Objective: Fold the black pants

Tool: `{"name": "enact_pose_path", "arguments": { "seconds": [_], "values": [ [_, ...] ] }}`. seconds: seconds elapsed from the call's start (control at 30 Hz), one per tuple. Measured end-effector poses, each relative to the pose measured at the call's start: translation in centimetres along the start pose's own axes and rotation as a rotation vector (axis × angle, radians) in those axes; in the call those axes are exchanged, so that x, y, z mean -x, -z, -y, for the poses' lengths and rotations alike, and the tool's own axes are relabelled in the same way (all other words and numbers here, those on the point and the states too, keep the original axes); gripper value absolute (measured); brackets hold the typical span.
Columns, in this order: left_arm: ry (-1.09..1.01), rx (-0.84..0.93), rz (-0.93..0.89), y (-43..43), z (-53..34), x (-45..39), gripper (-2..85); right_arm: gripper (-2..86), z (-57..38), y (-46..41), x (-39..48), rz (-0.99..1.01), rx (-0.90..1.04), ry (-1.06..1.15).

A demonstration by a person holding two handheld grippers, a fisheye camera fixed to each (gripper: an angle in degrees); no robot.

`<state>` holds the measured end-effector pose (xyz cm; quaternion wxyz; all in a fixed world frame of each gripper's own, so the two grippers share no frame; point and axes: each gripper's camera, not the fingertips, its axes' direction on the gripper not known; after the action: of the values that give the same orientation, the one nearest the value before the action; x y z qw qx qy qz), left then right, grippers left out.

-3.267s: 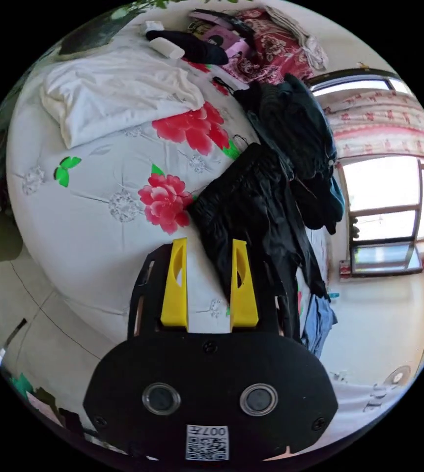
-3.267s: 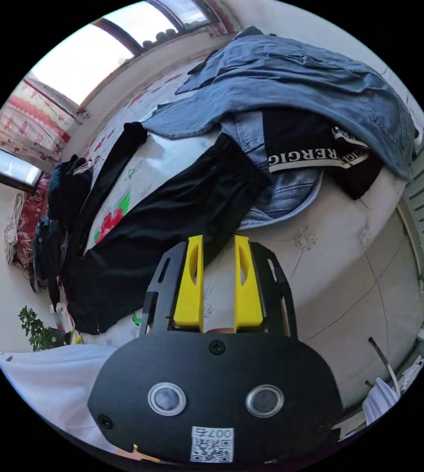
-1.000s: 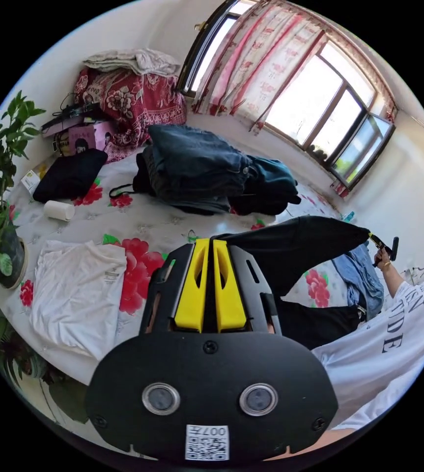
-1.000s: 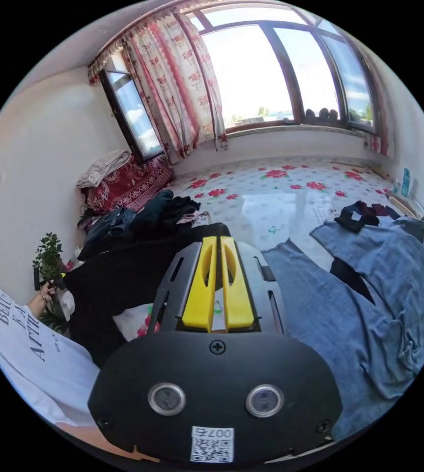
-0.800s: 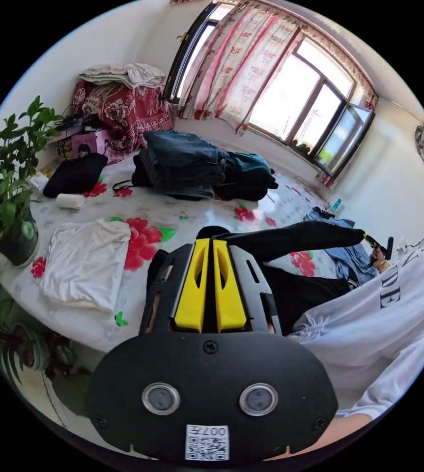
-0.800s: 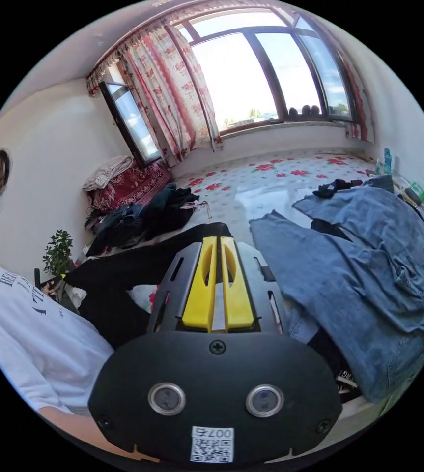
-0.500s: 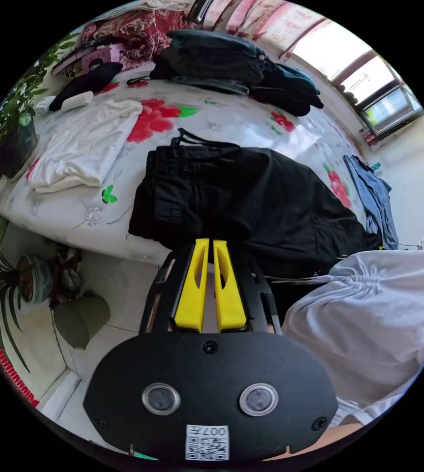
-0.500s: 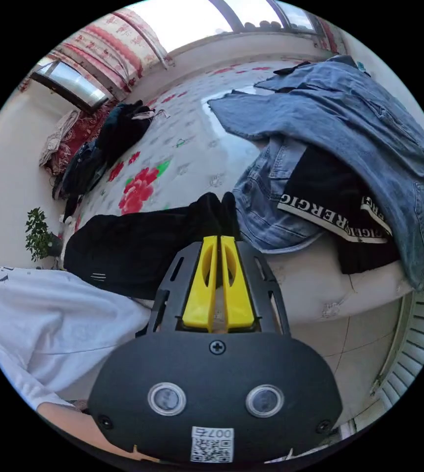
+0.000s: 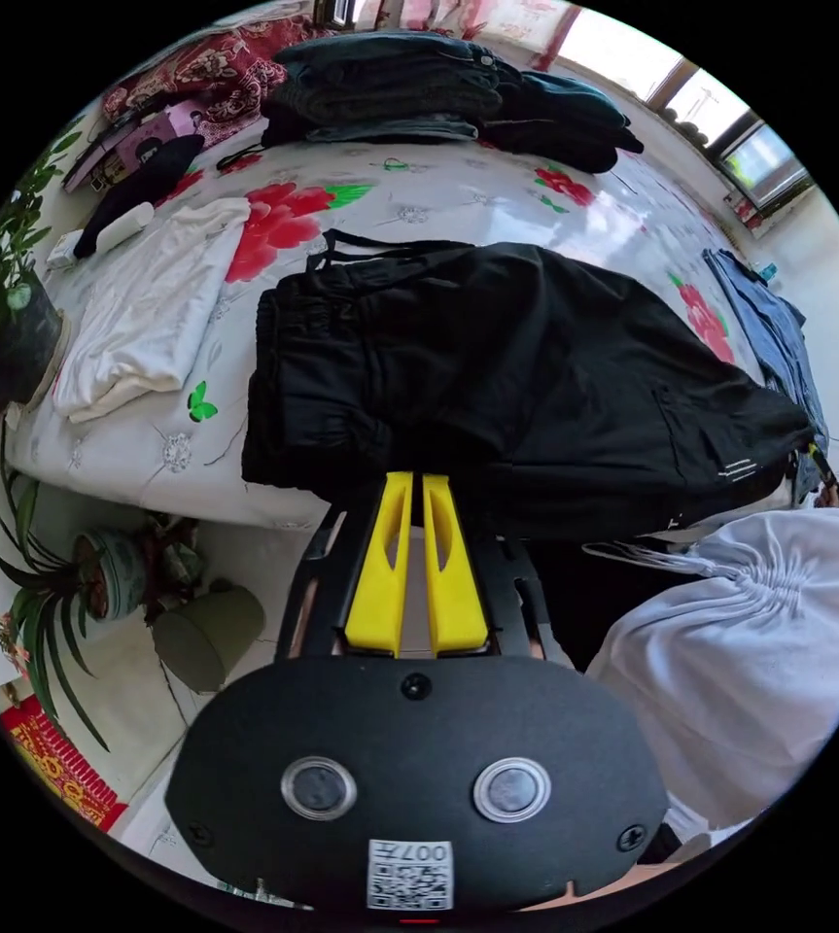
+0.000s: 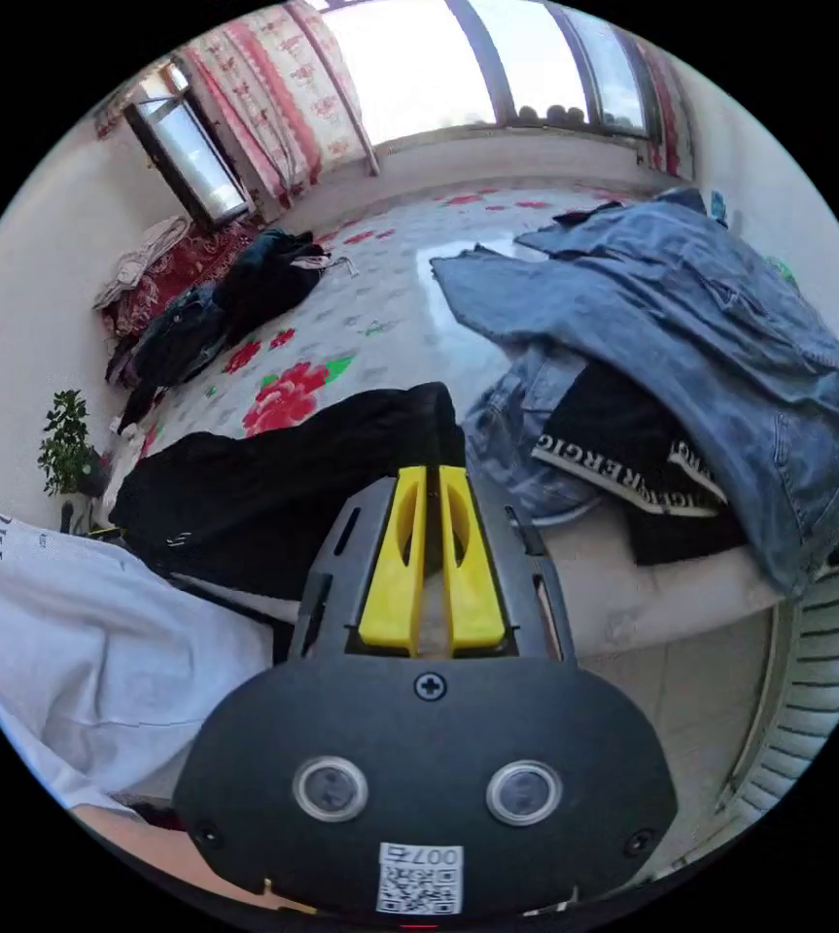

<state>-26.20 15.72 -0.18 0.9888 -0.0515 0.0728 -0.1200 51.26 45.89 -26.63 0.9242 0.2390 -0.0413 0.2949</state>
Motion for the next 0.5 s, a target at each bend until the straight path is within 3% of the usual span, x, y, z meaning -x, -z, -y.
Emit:
{"name": "enact_pose_path", "arguments": {
  "seconds": [0.03, 0.17, 0.37, 0.5],
  "values": [
    [0.008, -0.003, 0.000, 0.0, 0.0, 0.0, -0.2, 2.4, -1.8, -1.2, -1.7, 0.011, 0.047, -0.089],
    [0.009, -0.013, 0.028, 0.4, -0.1, -0.3, 1.7, 6.1, -7.1, -0.2, -5.0, 0.112, -0.082, -0.292],
    [0.075, -0.106, 0.007, 2.4, -1.7, 0.3, 5.9, 9.2, -8.2, 1.3, -5.5, 0.236, -0.191, -0.395],
    [0.189, -0.196, -0.057, 3.7, -2.8, 1.8, 6.3, 8.4, -7.4, -1.0, -5.3, 0.287, -0.149, -0.411]
  ]
}}
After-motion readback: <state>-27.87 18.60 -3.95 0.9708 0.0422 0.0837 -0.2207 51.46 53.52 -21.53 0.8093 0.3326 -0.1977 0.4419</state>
